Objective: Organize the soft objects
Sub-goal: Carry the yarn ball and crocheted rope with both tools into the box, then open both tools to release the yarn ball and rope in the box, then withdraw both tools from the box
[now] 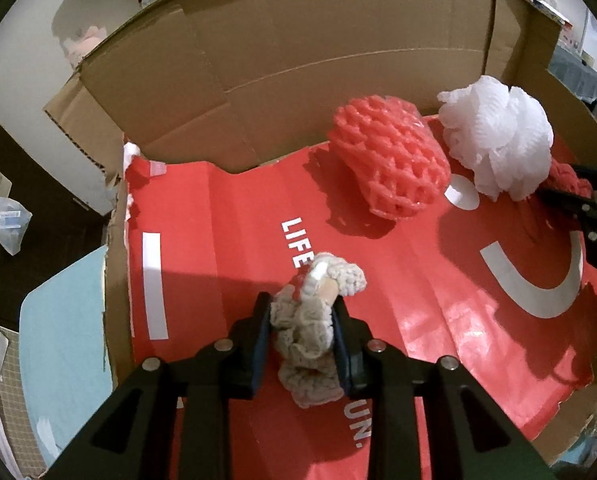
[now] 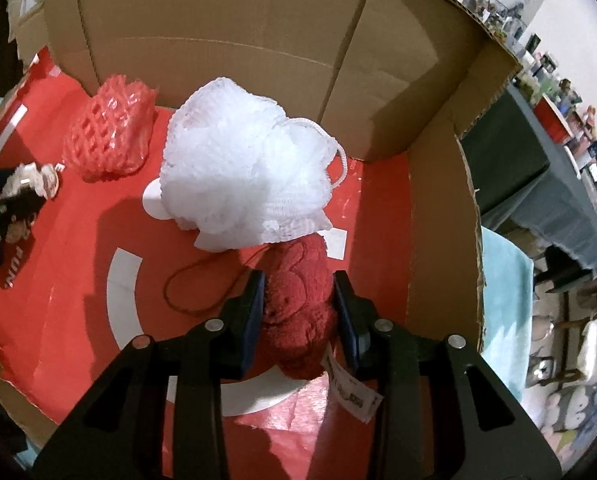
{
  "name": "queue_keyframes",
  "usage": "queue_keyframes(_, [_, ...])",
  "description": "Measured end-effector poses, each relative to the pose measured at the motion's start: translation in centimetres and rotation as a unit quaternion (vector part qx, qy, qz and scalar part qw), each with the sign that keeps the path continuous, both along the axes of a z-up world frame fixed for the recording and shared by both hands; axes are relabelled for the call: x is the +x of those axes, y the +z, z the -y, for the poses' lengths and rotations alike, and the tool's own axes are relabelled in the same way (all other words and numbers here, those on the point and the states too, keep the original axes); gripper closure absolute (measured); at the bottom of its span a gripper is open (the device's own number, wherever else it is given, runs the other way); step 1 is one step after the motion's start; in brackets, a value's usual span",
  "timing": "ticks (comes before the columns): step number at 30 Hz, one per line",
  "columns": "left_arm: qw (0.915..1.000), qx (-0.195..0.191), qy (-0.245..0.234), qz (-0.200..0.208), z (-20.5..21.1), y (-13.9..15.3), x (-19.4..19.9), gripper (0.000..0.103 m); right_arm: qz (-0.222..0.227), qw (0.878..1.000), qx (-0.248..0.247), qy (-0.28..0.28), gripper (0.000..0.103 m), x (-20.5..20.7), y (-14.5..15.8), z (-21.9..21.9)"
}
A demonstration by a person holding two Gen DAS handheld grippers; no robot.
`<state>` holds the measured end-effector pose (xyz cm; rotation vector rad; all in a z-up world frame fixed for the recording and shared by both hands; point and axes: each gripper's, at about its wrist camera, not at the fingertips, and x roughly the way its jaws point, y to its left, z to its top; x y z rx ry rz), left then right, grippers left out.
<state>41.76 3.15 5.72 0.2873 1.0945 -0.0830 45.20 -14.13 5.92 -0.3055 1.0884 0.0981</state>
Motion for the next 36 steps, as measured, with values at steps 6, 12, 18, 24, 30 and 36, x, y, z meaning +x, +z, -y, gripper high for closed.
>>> queue_keyframes(6, [0.9998,-0.011,-0.004,0.017,0.0,0.8,-0.8,0.058,0.009,1.0,-0.017,0.01,0.07,-0.9,0.0,-0.4])
queue_keyframes(12, [0.998,-0.041,-0.01,0.048,-0.5,3.1,-2.7,0.045,0.014,1.0,-0.003,0.02,0.055,-1.3,1.1,-1.0])
queue_keyframes(18, [0.9927,-0.076,-0.013,0.093,-0.9,6.3,-6.4,0.031,0.041,0.999,-0.01,0.029,0.048,-3.6,3.3,-1.6])
queue_keyframes(24, [0.9784,-0.115,-0.015,0.171,-0.7,10.7,-12.4,0.01,0.089,0.996,0.021,0.02,0.033,-8.2,8.3,-2.0])
queue_keyframes(30, [0.9567,-0.133,-0.031,0.257,0.0,14.8,-19.7,0.0,0.158,0.986,0.047,0.028,0.027,-13.9,13.3,-0.9])
queue_keyframes(36, [0.9384,-0.155,-0.039,0.306,0.3,16.7,-25.8,0.0,0.228,0.968,0.089,0.051,0.018,-21.6,16.9,-0.7])
